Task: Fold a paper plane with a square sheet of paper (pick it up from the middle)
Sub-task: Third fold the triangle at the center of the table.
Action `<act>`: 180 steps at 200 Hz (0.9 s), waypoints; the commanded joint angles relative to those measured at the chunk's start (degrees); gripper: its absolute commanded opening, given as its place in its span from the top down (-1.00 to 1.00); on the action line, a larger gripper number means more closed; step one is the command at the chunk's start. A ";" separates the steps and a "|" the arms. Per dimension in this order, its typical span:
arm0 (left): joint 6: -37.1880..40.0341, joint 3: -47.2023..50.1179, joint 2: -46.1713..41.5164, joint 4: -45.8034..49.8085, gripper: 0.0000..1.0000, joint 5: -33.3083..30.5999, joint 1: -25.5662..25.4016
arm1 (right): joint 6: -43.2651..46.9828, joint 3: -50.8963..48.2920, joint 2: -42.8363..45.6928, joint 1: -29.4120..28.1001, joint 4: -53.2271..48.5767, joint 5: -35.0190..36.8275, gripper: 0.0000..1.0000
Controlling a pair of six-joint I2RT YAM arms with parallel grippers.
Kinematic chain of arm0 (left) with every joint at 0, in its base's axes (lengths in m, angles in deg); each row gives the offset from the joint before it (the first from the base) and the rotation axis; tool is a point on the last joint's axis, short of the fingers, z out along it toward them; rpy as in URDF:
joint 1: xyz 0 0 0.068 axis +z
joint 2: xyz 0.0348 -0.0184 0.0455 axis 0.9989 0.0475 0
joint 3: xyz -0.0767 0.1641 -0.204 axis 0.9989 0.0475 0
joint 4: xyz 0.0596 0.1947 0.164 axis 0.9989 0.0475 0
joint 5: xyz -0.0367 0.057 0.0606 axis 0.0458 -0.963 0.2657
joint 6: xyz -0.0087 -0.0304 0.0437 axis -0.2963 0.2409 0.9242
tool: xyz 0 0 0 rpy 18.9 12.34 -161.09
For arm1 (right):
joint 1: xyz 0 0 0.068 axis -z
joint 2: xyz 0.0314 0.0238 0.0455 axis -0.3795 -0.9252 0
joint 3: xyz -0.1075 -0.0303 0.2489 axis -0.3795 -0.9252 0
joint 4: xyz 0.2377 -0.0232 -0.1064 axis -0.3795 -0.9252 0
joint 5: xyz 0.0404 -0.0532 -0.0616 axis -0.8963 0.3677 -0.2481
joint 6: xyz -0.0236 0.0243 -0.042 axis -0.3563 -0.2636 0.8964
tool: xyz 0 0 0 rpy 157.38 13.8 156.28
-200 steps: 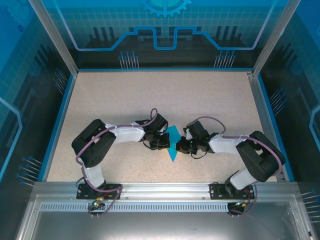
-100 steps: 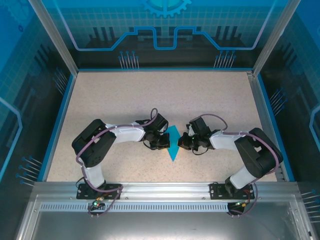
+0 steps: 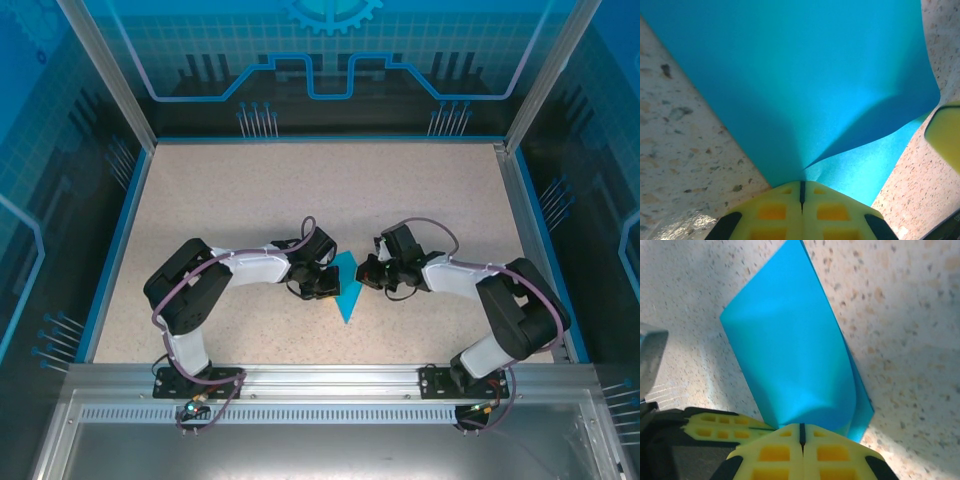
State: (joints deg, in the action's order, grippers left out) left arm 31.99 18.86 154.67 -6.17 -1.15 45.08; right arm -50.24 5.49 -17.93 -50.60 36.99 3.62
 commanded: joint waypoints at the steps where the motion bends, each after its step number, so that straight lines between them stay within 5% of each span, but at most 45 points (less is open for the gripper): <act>1: 1.65 1.47 3.14 7.03 0.98 -4.65 -0.66 | 1.54 0.69 -2.29 1.43 -1.47 0.76 1.00; 81: 1.68 2.25 2.52 6.97 0.98 -5.01 -0.61 | 3.51 0.49 -2.73 3.60 -6.51 6.94 1.00; 127: 2.05 2.61 2.02 6.25 0.98 -4.48 -0.61 | 7.01 3.67 5.96 3.75 -14.35 11.69 1.00; 180: 3.16 2.02 1.50 5.75 0.98 -4.57 -0.67 | 9.04 2.88 9.27 -1.59 -13.95 3.23 1.00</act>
State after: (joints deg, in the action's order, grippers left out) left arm 32.63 18.88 154.58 -6.34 -1.33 44.97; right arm -42.96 8.38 -8.73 -48.57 25.34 10.77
